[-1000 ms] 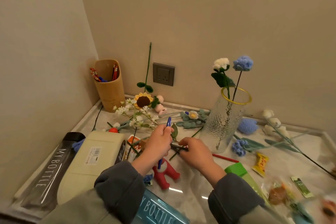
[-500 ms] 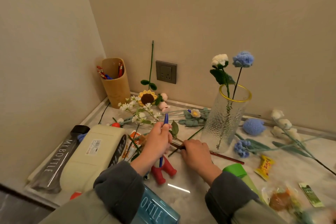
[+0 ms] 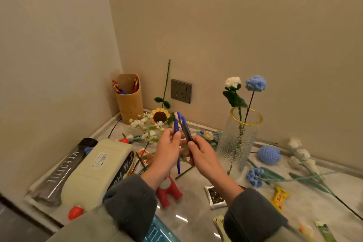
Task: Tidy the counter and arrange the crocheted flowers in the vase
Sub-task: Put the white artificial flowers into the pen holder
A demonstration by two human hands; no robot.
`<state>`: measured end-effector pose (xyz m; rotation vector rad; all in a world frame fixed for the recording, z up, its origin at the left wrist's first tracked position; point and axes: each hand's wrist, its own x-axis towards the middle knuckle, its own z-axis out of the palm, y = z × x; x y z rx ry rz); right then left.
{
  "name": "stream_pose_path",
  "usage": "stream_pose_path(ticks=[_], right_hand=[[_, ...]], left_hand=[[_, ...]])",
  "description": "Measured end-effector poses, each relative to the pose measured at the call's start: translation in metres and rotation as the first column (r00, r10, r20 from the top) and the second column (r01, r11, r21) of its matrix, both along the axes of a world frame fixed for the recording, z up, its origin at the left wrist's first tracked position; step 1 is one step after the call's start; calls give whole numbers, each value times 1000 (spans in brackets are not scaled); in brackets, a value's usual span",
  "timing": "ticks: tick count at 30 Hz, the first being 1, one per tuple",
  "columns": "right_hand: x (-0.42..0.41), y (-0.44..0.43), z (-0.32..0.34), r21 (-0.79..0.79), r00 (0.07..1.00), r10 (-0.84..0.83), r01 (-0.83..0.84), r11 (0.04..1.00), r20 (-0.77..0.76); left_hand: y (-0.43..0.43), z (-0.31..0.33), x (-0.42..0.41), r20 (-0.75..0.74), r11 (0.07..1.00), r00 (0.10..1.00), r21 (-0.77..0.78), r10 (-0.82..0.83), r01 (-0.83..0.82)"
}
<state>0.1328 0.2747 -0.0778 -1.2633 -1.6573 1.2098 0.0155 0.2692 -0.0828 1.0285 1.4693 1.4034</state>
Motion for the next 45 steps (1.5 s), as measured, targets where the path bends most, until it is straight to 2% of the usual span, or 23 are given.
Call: stream_pose_path(ticks=[3,8,11,13,16,19,21,24,27,31,33,39,45], right_hand=[[-4,-5,9,-49,996,62,-65,997,-57],[-11,-4,20,-89,985,170,-172,981,-32],[-20,-1,22,13,989,123,-124,992,79],[-27,2,24,104,988,35,-51,993,151],[-42,8,27,177,972,10,-53,983,235],[-62,18,35,156,941,0,-56,986,338],[-77,25,40,90,936,22,-57,994,350],[-103,32,52,115,925,64,-115,987,374],[-127,41,68,179,941,68,-133,975,332],[-156,54,92,200,987,138,-152,968,82],[-171,65,103,233,992,128,-128,964,14],[-215,107,127,332,999,48,-47,942,5],[-246,155,132,385,997,-47,18,923,68]], left_hand=[[3,8,-5,-5,999,1000,22,30,-30],[2,21,-16,11,997,999,67,34,-34],[1,29,-28,-15,993,996,82,84,-82],[0,34,-36,28,989,994,101,103,-106],[0,40,-54,56,979,990,152,130,-137],[1,45,-76,3,965,984,196,178,-175],[3,47,-92,-62,957,979,233,192,-173],[9,53,-117,-200,957,960,256,194,-140],[19,59,-142,-273,963,946,249,173,-104],[36,72,-174,-254,960,956,269,144,-73],[49,81,-188,-250,956,961,290,121,-45],[99,106,-224,-140,952,990,305,20,24],[154,107,-245,-165,946,986,317,-22,74]])
